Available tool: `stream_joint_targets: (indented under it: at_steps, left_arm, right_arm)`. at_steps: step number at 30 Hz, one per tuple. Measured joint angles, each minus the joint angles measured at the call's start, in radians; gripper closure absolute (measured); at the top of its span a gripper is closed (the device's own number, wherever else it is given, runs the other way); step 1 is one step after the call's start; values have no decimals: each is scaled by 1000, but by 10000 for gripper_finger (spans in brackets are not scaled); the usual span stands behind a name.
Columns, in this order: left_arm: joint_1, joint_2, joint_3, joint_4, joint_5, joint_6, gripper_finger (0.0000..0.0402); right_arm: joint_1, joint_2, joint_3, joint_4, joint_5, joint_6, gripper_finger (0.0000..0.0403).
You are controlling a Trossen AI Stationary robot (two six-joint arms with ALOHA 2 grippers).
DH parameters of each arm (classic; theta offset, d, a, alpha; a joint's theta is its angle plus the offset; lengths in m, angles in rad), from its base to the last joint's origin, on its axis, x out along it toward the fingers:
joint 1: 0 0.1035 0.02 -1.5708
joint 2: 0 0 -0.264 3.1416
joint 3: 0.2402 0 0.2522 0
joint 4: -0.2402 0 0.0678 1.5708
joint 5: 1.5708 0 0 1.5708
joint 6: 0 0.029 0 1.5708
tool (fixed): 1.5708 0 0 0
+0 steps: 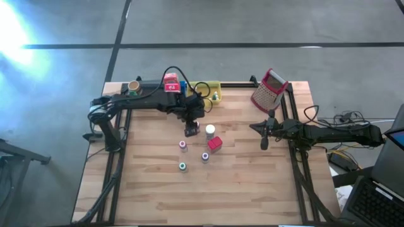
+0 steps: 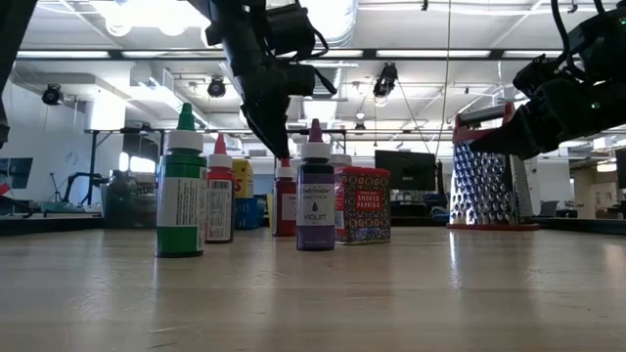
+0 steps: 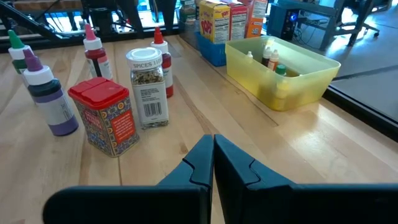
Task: Pick & Place Kitchen Items
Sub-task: Put the red food coloring bottle into the yellow bin
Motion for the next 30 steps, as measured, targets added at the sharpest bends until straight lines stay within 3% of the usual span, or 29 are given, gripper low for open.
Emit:
stream_joint_targets:
  at_steps: [14, 30]
  left_arm:
    - [0, 0, -87, 103, 0, -13, 181]
    - [0, 40, -92, 138, -11, -16, 181]
  right_arm:
    - [0, 0, 0, 0, 0, 0, 394]
    - [0, 0, 0, 0, 0, 0, 394]
